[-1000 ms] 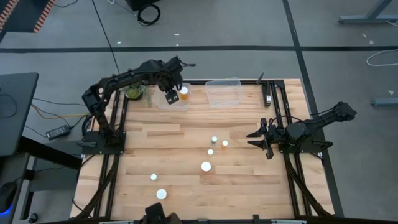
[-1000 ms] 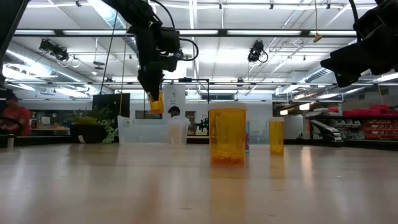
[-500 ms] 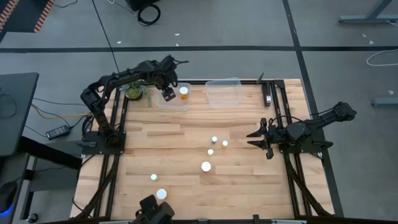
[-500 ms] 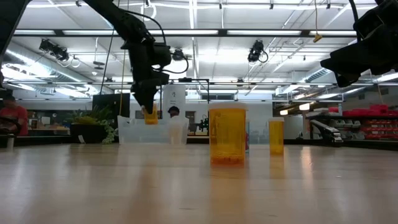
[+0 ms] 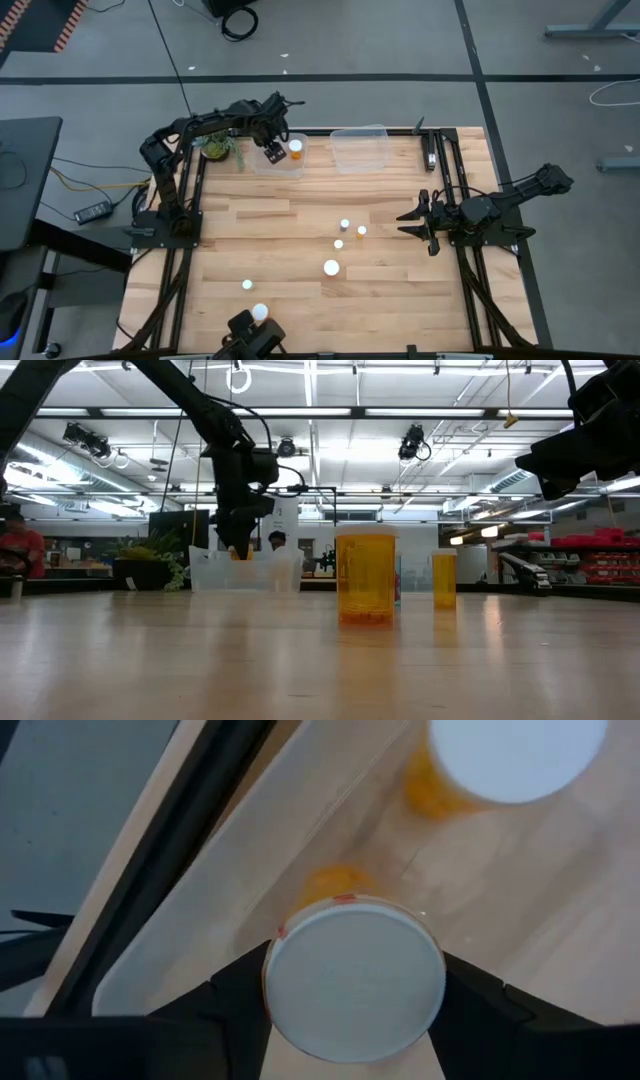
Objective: Pick and place medicine bottles into bin by pill shape (circle, oval)
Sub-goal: Put the top large orange pill bottle into the left bin
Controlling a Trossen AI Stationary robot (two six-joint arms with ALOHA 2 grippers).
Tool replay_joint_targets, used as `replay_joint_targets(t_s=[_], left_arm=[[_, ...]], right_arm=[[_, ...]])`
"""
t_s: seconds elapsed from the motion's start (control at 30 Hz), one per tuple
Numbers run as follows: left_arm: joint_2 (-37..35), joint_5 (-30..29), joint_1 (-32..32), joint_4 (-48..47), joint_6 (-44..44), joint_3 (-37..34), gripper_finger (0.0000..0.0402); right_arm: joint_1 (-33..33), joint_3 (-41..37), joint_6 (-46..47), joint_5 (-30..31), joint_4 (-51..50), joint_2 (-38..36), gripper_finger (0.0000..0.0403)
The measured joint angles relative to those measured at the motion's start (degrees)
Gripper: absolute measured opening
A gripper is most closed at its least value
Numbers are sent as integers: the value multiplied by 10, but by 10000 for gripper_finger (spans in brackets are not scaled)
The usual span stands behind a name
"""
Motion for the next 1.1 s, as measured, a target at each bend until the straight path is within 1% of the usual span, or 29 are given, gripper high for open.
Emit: replay_joint_targets(t_s=[0.1, 0.3, 0.5, 0.63, 0.9, 0.93, 1.0, 1.1], left_arm=[[4, -2, 1, 0, 0, 0, 227], [4, -4, 3, 5, -13, 0, 252], [4, -5, 3, 9, -13, 0, 265], [4, -19, 3, 11, -12, 2, 270], [3, -19, -3, -6, -12, 50, 290], [3, -17, -6, -15, -12, 60, 292], [3, 6, -13, -36, -12, 79, 294], [2, 67, -35, -71, -13, 100, 294]], right_arm=[[0, 0, 0, 0, 0, 0, 138], [0, 0, 0, 0, 0, 0, 138], [0, 0, 0, 0, 0, 0, 138], [0, 0, 0, 0, 0, 0, 138], [0, 0, 0, 0, 0, 0, 138], [0, 0, 0, 0, 0, 0, 138], [0, 0, 0, 0, 0, 0, 138], [0, 0, 0, 0, 0, 0, 138]])
